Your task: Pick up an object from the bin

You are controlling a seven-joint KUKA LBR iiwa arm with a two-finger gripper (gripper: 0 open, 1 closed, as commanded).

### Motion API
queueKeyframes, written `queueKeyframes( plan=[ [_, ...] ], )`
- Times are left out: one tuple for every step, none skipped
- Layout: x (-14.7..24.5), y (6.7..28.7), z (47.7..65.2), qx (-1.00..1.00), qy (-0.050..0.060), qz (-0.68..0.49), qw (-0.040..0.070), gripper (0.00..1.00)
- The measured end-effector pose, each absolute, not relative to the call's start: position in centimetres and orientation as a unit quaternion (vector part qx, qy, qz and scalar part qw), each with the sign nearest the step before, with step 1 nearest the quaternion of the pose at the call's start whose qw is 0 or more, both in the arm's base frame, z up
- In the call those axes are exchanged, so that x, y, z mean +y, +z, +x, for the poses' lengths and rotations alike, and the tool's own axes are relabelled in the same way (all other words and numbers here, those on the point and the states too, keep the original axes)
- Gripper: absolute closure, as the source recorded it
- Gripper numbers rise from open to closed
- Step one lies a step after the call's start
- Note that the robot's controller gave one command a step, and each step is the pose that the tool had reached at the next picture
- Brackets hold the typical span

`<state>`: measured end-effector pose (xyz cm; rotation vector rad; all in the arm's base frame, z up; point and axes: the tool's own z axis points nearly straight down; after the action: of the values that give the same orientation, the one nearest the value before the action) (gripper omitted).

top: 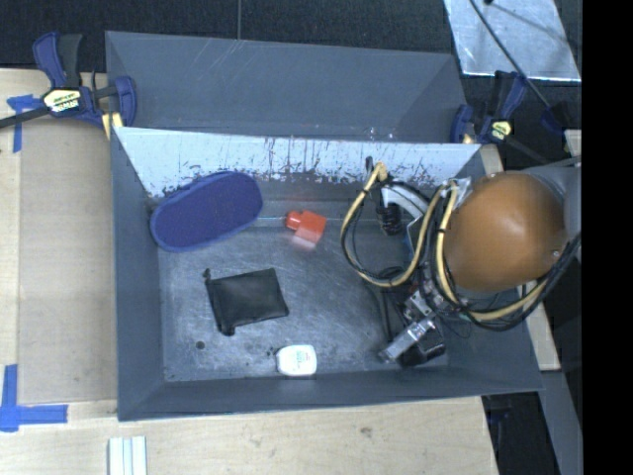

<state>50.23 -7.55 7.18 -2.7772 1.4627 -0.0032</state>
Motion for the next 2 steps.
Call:
queueKeyframes(
  plan=[
    [-7.29,7.18,50.06,0.468,0.003,-0.884,0.002,1.00],
    [-7.23,8.12,50.02,0.469,0.001,-0.883,0.002,1.00]
  ],
)
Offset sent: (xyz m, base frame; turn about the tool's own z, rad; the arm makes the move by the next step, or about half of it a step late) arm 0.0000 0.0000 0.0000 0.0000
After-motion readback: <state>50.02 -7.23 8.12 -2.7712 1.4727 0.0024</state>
